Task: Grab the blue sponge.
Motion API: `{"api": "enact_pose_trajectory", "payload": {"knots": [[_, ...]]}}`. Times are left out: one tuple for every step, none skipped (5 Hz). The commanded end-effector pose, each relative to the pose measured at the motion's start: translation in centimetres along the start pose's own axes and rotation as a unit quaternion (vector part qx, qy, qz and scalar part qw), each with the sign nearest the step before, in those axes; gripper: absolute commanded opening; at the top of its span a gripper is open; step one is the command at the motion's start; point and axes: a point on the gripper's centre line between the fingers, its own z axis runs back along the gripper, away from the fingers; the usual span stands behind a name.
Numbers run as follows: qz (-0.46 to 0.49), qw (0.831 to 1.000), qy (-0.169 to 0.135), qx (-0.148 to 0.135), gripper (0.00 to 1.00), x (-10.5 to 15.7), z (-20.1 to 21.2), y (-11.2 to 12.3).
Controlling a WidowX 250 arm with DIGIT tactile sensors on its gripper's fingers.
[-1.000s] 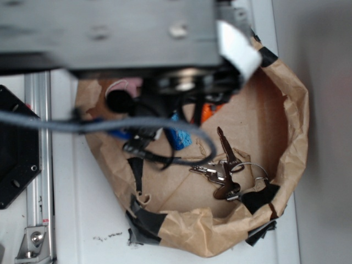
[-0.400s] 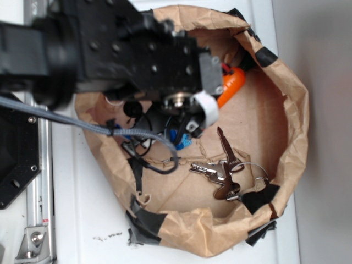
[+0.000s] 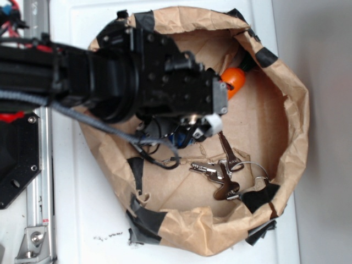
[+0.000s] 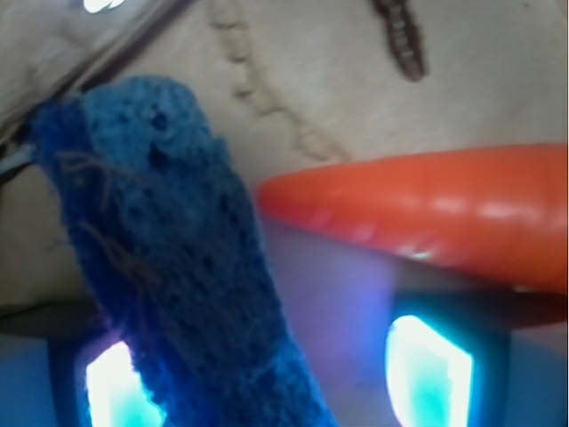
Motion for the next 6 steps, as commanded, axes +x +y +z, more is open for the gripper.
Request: {"api": "enact_pose_trajectory", "payload": {"knots": [[0.029,0.999,0.009,0.010,0.00,-0.1,0.7,-1.2],[0.077,0.996,-0.019,0.028,0.00,-0.8,3.0,-1.0],[0.203,0.975,-0.070,0.058,0.00,-0.5,8.0,-0.7],[0.324,0.943,-0.062,0.050,0.00,-0.7,13.0,-0.4],[0.436,0.897,-0.022,0.067,0.00,0.5,14.5,-0.4],[0.547,0.836,-0.046,0.023,0.00,1.6,15.1,-0.4]]}}
